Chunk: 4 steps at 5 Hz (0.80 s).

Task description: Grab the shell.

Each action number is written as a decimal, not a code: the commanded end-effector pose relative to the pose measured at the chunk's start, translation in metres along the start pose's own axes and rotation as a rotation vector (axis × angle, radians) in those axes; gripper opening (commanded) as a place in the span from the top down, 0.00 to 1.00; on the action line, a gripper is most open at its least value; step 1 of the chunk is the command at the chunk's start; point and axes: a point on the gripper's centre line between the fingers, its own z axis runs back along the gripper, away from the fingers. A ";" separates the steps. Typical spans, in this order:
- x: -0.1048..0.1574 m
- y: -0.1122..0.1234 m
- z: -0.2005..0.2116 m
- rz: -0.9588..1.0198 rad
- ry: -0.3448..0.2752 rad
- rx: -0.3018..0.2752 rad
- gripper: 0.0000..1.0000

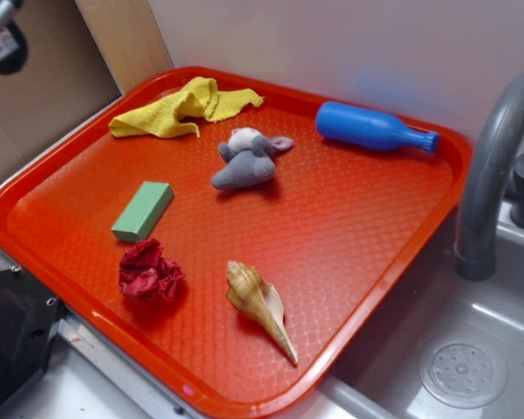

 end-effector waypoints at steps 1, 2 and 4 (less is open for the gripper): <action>0.001 -0.058 -0.049 0.423 -0.167 0.037 0.00; 0.005 -0.073 -0.069 0.580 -0.167 0.062 0.00; 0.022 -0.090 -0.134 0.776 -0.001 0.053 0.00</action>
